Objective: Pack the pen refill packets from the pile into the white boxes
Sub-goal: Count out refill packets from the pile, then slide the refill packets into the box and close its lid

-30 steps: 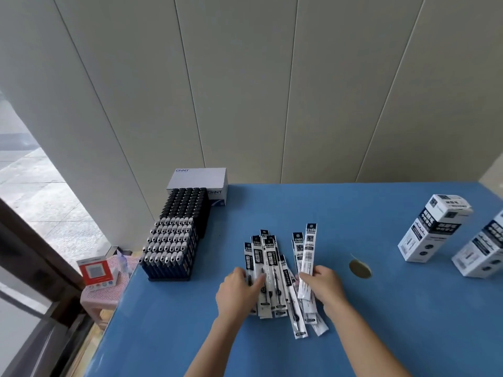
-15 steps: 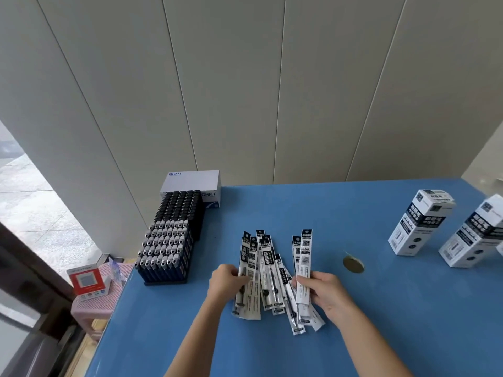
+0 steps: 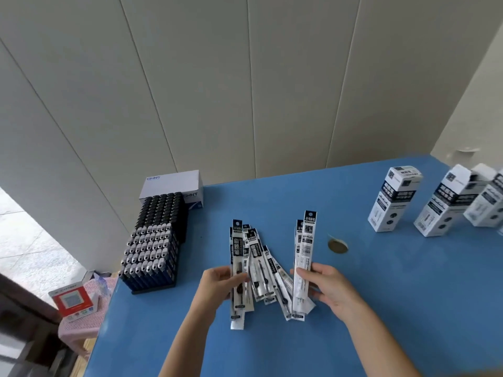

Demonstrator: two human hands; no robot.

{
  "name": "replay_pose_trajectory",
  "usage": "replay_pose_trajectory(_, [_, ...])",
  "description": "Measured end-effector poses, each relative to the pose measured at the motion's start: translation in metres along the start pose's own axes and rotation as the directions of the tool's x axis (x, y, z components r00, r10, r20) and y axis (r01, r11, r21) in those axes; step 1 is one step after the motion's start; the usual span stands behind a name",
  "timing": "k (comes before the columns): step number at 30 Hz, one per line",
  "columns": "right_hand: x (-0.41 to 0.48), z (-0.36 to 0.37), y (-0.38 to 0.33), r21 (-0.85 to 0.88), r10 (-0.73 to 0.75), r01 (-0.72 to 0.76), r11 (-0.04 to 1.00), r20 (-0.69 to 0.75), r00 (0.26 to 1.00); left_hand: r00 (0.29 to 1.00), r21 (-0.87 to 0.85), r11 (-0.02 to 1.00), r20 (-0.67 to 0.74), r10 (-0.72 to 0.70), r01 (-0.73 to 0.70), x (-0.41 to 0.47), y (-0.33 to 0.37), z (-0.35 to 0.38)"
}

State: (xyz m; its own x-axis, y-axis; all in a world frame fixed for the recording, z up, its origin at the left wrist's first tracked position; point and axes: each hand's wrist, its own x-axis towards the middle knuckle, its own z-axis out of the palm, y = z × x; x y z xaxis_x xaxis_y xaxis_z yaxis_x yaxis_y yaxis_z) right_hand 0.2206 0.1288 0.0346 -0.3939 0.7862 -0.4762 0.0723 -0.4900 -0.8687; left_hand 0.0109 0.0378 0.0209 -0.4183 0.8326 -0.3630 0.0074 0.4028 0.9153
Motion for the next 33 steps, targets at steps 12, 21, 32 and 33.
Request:
replay_pose_trajectory(12, [-0.053, -0.136, -0.02, -0.258, -0.199, 0.167, 0.952, -0.104, 0.974, 0.976, 0.021, 0.988, 0.157, 0.15, -0.155, -0.023, 0.049, 0.155])
replay_pose_trajectory(21, [-0.091, -0.29, -0.04, -0.519, -0.265, 0.131, 0.844, -0.191, 0.945, 0.962, 0.045, 0.986, 0.231, 0.147, -0.161, -0.051, 0.064, 0.309])
replay_pose_trajectory(32, [-0.082, -0.36, -0.139, -0.627, -0.626, 0.407, 0.664, -0.169, 0.761, 0.899, 0.036, 0.906, 0.149, 0.413, -0.422, -0.047, 0.151, 0.377])
replay_pose_trajectory(33, [-0.077, -0.36, -0.149, -0.627, -0.66, 0.438, 0.644, -0.166, 0.732, 0.888, 0.031, 0.895, 0.149, 0.436, -0.444, -0.042, 0.161, 0.379])
